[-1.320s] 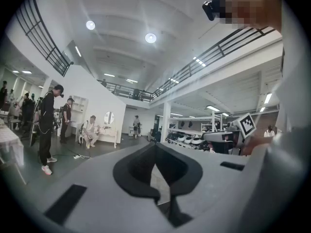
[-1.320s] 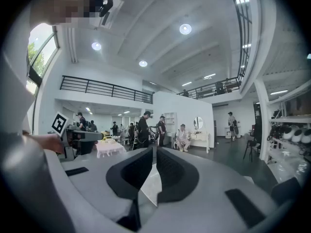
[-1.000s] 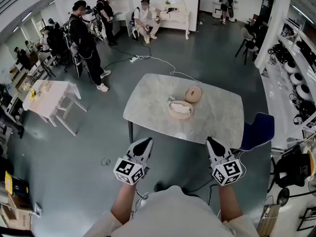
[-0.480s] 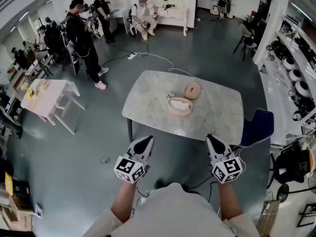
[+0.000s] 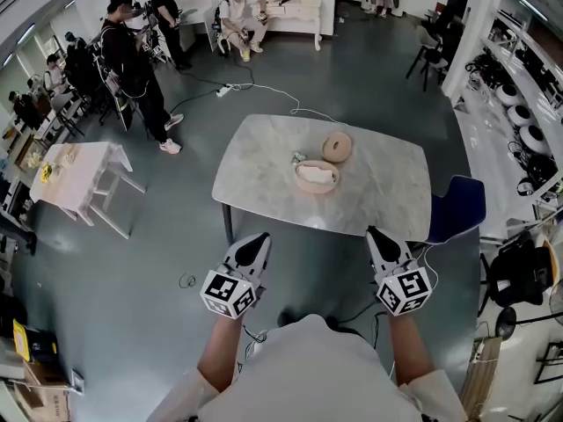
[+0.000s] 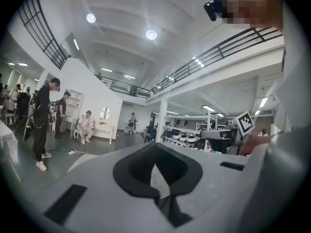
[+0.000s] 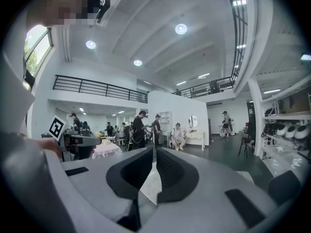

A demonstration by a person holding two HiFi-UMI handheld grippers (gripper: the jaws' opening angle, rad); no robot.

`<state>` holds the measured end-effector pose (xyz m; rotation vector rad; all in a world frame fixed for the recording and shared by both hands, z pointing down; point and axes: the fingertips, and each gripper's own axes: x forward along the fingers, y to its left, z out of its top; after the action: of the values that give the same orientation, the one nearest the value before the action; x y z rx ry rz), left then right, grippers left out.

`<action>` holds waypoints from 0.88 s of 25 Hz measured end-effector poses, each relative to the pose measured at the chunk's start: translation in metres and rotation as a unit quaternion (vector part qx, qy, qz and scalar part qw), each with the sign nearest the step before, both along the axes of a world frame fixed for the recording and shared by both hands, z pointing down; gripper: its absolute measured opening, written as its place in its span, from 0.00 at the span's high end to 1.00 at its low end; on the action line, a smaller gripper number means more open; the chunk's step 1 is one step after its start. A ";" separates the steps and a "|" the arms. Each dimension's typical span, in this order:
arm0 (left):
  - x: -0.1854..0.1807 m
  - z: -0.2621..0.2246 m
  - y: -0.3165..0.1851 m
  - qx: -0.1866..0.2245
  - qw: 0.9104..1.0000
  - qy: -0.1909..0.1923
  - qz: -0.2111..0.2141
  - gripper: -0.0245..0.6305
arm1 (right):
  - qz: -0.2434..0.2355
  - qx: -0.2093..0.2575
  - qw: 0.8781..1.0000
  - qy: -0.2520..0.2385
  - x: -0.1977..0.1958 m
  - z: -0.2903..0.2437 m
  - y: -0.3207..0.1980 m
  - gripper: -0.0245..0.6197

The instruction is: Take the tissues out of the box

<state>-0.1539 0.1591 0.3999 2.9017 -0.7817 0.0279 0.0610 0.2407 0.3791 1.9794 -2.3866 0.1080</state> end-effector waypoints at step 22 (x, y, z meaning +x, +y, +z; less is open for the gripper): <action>-0.025 0.025 -0.018 -0.018 0.999 -0.008 0.047 0.95 | 0.042 -0.019 0.999 -0.007 -0.031 0.024 -0.006 0.84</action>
<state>-0.1785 0.1409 0.4245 2.9046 -0.6400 0.0756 0.0303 0.2351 0.4034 2.0692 -2.2911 0.1707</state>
